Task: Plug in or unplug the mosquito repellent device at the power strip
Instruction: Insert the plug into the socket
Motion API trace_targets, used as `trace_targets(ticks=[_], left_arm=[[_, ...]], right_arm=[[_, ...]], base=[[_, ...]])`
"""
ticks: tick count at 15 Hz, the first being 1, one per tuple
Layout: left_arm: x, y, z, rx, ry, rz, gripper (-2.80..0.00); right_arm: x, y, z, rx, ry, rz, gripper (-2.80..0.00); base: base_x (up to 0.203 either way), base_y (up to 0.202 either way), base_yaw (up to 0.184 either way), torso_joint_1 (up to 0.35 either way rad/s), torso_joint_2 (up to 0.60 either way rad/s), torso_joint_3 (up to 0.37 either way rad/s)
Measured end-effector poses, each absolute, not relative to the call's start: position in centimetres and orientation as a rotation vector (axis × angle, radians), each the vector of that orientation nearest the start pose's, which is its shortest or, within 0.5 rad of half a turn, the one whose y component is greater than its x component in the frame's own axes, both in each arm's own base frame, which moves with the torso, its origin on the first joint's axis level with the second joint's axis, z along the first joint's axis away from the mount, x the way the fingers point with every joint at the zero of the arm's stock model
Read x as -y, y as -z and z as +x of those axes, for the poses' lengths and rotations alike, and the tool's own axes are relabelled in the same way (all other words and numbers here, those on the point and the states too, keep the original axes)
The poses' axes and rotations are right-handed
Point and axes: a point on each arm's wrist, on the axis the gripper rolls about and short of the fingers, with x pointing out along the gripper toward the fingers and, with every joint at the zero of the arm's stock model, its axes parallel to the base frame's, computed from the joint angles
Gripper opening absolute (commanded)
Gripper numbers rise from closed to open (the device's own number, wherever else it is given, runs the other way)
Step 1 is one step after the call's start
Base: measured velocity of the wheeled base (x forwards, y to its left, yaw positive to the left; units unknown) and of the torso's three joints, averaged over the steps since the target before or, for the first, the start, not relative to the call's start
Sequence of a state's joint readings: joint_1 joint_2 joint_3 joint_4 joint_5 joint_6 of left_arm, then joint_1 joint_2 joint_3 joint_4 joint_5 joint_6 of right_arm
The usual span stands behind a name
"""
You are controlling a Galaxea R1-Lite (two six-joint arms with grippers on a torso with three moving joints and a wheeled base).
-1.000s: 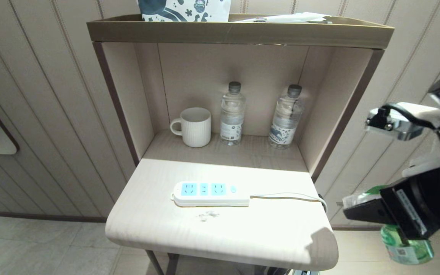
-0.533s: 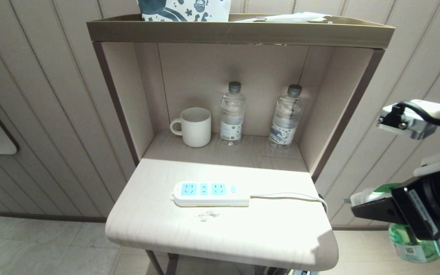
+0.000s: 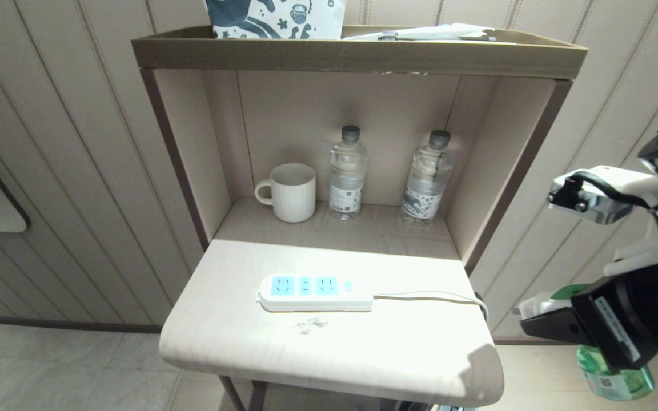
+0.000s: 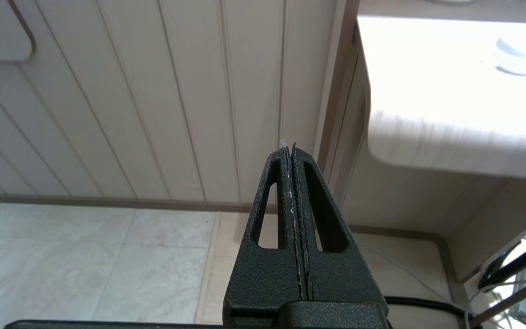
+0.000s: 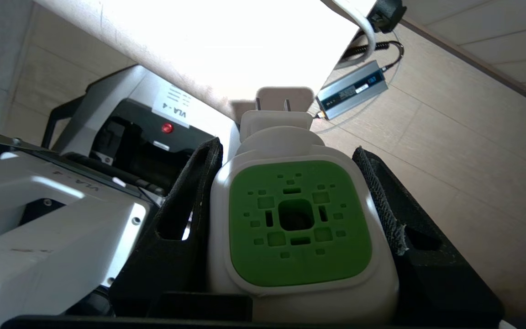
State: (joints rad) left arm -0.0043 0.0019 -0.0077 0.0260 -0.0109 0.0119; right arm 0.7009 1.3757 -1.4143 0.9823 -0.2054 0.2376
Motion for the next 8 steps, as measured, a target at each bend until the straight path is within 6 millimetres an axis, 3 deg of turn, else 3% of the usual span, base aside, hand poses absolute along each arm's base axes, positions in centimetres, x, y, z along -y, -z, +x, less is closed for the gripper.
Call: trace_targets(ticks=[8], left_arm=[[0.01,-7.50,-2.33,-0.020,0.015,0.012,-2.80]], right_arm=[[-11.08,-29.05,13.77,-0.903,-0.328,-0.225,-2.80]], base=[[0.000,0.000,0.000,0.231,-0.50,-0.279]])
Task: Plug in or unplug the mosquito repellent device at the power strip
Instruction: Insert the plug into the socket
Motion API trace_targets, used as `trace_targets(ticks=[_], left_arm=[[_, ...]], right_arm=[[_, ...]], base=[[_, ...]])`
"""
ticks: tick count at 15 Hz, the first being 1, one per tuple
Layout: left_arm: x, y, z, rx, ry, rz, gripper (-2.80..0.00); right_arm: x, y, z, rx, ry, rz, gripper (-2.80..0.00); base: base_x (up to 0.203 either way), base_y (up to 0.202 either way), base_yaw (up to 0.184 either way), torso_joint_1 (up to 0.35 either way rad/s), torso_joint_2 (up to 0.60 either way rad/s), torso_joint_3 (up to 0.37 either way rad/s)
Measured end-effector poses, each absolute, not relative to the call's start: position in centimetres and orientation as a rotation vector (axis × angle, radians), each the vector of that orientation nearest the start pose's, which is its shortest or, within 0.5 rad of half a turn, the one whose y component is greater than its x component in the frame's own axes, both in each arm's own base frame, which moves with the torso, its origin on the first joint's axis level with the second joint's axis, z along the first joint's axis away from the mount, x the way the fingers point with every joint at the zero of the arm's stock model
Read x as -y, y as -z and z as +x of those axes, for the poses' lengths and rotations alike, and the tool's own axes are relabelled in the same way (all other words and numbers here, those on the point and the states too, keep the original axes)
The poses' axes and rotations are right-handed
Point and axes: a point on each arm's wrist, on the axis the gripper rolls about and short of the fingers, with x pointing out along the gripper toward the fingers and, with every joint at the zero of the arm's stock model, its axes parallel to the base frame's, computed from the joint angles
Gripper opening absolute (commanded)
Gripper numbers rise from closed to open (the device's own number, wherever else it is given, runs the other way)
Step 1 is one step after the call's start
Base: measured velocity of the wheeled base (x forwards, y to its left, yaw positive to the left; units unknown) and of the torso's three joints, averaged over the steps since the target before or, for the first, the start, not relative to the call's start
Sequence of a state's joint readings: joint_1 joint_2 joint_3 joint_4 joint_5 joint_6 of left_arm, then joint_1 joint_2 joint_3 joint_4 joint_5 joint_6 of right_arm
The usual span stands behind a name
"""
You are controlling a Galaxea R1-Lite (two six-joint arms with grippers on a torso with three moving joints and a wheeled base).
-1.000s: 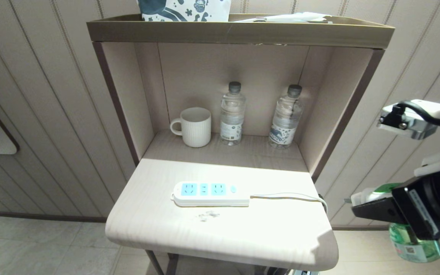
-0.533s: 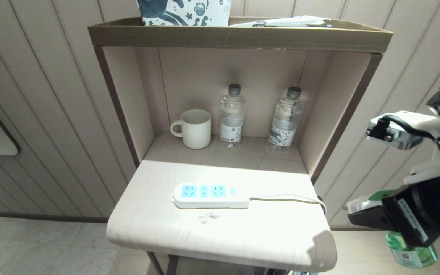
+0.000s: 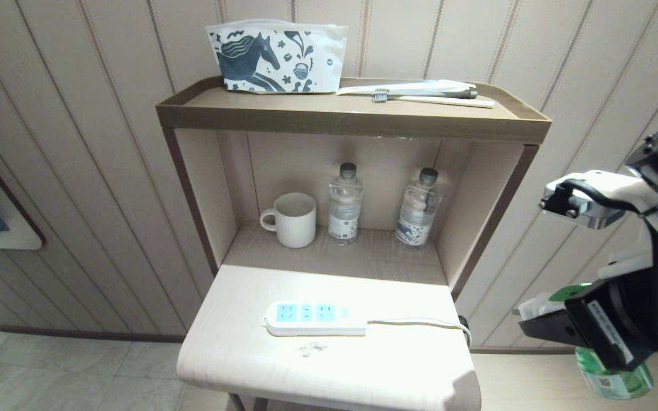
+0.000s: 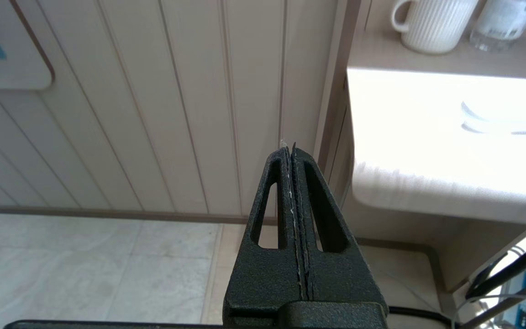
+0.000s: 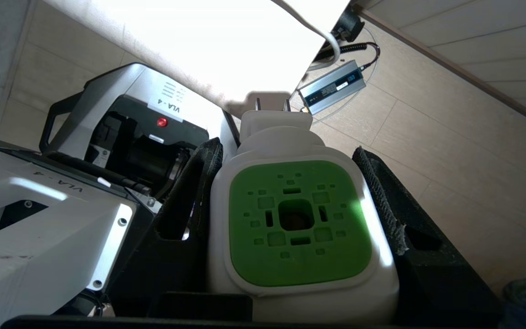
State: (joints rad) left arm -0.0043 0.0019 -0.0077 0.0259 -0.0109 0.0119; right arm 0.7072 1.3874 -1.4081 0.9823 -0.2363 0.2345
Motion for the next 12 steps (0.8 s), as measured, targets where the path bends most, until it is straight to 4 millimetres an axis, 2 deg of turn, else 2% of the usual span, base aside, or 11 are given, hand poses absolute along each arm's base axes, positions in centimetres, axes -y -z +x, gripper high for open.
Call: trace_targets(ticks=[7,12], left_arm=[[0.0,-7.5,-2.3,-0.020,0.015,0.012,-2.80],[0.0,-7.5,-2.3,-0.020,0.016,0.012,-2.80]], right_arm=[[-11.5,-28.7,14.3,-0.921,-0.326,-0.227,-2.80],[-12.3,-28.1,15.1,-0.938,-0.325,-0.233,-2.80]], base=[[0.000,0.000,0.000,0.255,-0.54,-0.291],[0.000,0.000,0.000,0.035,-0.06,-0.038]])
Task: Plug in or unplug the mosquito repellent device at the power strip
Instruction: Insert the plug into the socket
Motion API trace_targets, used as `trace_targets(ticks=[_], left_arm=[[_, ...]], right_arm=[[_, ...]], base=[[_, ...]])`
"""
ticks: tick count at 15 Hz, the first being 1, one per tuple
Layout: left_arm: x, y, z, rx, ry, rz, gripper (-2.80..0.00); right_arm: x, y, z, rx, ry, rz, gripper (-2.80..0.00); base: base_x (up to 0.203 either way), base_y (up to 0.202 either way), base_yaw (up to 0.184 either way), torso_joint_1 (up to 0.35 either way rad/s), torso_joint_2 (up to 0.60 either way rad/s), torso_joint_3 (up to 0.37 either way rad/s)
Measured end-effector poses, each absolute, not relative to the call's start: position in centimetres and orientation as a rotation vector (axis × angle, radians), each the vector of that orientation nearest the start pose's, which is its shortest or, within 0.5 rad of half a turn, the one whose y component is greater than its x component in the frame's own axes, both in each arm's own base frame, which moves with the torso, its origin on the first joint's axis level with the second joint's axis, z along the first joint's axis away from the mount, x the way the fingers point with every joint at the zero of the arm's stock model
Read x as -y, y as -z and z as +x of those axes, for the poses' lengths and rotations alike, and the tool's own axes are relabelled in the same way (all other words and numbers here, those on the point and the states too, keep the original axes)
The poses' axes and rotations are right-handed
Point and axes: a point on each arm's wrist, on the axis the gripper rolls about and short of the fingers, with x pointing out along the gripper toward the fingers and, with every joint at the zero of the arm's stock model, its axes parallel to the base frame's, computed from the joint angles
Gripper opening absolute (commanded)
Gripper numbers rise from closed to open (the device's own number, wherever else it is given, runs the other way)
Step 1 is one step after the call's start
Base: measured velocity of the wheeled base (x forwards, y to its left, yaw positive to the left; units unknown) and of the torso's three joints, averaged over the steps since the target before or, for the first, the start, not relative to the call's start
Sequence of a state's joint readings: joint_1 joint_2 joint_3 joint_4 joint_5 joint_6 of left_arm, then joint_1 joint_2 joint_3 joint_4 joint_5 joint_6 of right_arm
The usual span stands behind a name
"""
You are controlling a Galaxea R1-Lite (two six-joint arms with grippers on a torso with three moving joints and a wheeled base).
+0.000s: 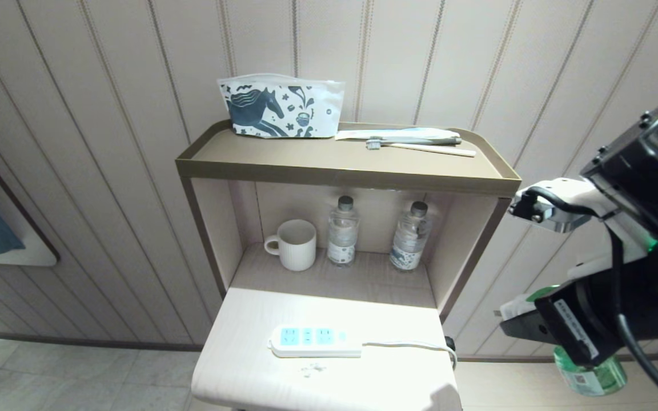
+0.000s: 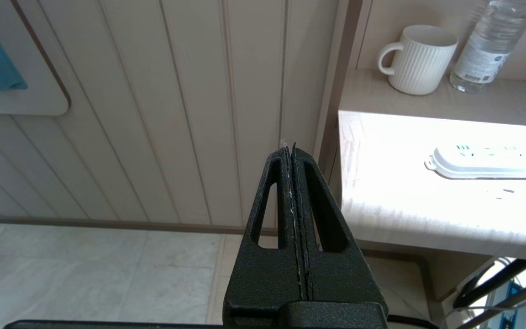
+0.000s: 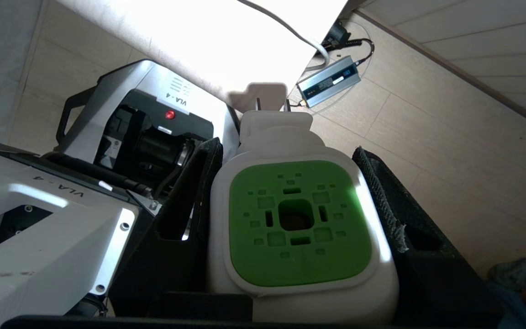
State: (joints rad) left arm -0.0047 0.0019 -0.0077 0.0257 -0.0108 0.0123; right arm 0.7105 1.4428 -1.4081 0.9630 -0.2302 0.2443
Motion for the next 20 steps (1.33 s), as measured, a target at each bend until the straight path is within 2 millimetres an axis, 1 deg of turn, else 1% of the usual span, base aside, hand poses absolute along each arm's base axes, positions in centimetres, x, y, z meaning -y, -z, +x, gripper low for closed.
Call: trace_targets(ticks=[5,11,16,20], left_arm=[[0.0,-7.5,-2.3,-0.020,0.015,0.012,-2.80],[0.0,-7.5,-2.3,-0.020,0.015,0.012,-2.80],[0.0,-7.5,-2.3,-0.020,0.016,0.012,-2.80],[0.0,-7.5,-2.3,-0.020,0.016,0.012,-2.80]], right_arm=[[-13.1,-27.0,15.8,-0.978,-0.326,-0.217,-2.80],[-14.8,-26.3,15.4,-1.019,-0.369,-0.203,-2.80],[-15.7,-25.7,15.7,-1.040,-0.380,-0.223,-2.80],[-16.0,-25.5,15.8,-1.050,-0.381,-0.229,-2.80]], base=[[0.000,0.000,0.000,0.000,0.00,0.000],[0.000,0.000,0.000,0.000,0.00,0.000],[0.000,0.000,0.000,0.000,0.00,0.000],[0.000,0.000,0.000,0.000,0.00,0.000]])
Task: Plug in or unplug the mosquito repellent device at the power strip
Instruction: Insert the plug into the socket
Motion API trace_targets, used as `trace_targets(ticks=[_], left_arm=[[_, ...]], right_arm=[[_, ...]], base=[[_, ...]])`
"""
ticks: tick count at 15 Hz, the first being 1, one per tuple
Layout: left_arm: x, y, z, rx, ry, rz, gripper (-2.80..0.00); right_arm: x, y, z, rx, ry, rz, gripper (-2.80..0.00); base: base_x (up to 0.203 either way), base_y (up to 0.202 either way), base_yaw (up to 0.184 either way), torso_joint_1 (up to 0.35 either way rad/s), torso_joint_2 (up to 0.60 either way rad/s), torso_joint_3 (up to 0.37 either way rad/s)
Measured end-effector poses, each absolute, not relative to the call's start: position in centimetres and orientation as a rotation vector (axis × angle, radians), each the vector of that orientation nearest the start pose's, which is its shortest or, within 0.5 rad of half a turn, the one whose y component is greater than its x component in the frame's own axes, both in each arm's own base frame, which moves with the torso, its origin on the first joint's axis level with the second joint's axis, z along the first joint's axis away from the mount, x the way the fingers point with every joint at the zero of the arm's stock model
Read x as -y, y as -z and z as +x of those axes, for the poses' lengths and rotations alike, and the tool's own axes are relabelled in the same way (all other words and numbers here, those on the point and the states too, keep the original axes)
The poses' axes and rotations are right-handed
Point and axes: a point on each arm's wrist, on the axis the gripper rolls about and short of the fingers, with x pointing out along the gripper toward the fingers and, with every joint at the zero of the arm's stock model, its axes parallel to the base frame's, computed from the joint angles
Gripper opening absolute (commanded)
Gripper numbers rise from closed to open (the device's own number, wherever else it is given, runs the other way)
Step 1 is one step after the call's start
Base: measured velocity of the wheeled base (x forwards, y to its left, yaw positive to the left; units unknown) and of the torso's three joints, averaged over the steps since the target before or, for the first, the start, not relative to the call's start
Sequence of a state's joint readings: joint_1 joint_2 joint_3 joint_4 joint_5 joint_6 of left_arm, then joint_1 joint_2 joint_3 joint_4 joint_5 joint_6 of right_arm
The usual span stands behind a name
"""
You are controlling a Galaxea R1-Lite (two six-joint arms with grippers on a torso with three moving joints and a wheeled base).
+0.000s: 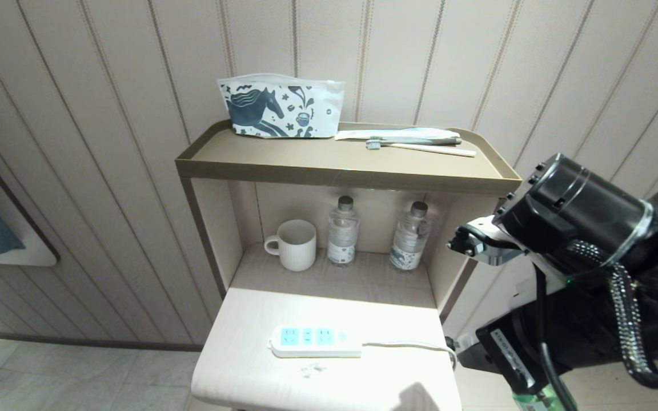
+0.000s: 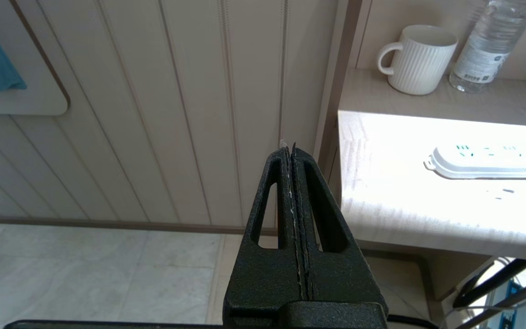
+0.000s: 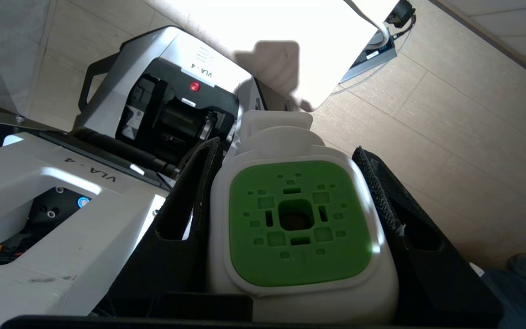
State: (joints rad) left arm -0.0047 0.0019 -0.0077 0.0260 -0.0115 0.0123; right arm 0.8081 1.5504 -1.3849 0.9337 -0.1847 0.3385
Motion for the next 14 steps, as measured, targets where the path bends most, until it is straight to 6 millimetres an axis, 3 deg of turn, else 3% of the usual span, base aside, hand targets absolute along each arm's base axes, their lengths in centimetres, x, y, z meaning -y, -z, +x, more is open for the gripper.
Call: trace_targets(ticks=[14], left_arm=[[0.01,-7.50,-2.33,-0.020,0.016,0.012,-2.80]], right_arm=[[-16.89,-24.46,16.62,-1.064,-0.383,-0.239,-2.80]], base=[[0.000,0.000,0.000,0.000,0.00,0.000]])
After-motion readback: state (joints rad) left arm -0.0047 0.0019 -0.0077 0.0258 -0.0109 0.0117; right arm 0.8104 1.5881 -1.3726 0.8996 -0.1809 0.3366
